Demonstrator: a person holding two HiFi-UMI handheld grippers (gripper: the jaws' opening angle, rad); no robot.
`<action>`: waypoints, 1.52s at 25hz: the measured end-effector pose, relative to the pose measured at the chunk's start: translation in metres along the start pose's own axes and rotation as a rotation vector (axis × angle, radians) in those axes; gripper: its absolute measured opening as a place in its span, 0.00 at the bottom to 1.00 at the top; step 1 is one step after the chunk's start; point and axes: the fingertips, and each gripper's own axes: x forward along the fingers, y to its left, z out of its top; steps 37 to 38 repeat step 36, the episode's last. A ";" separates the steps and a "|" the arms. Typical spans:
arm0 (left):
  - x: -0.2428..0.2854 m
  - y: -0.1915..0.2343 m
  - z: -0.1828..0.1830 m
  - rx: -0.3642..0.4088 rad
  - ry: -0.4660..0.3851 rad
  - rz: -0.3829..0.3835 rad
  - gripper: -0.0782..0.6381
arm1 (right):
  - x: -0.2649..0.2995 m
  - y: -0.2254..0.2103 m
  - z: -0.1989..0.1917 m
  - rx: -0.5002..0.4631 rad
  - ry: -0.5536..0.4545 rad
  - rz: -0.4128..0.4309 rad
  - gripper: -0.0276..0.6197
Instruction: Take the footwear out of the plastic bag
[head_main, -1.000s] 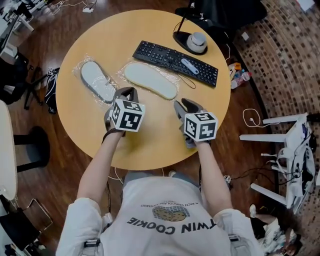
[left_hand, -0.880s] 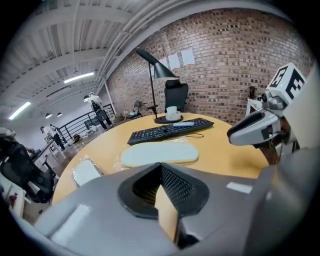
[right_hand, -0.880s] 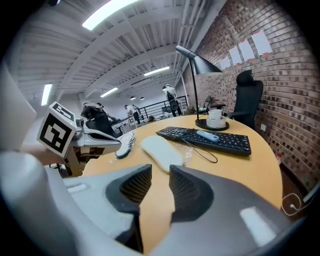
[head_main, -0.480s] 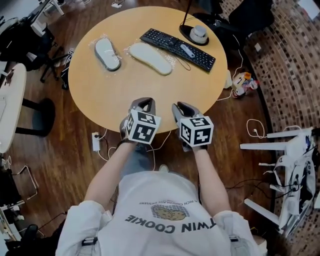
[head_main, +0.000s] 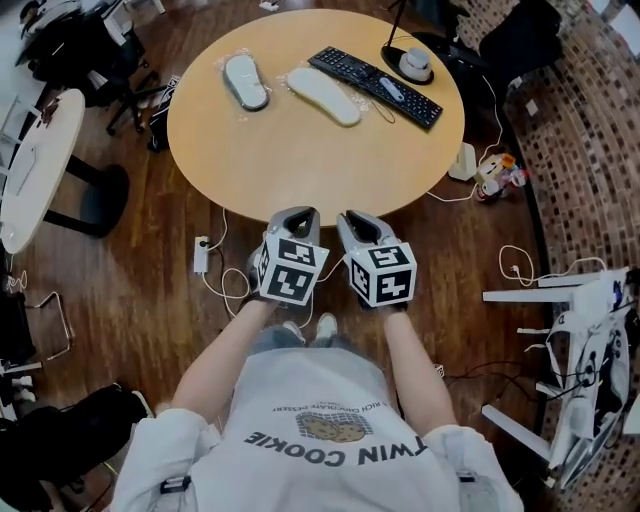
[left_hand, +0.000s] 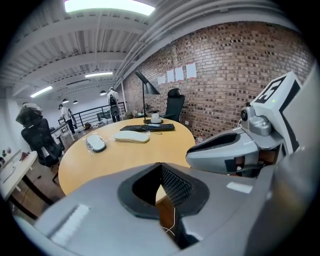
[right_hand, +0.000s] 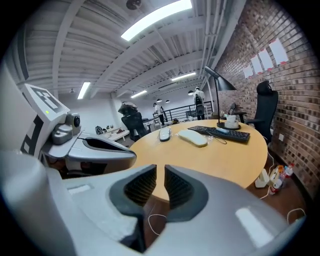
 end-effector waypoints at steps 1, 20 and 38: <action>-0.008 -0.001 -0.004 -0.011 -0.006 0.001 0.12 | -0.004 0.010 -0.002 -0.001 0.000 0.010 0.12; -0.166 -0.034 -0.105 -0.116 -0.162 -0.011 0.12 | -0.091 0.178 -0.072 -0.067 -0.053 0.010 0.07; -0.216 -0.041 -0.112 -0.127 -0.187 -0.036 0.12 | -0.121 0.215 -0.073 -0.052 -0.072 -0.022 0.07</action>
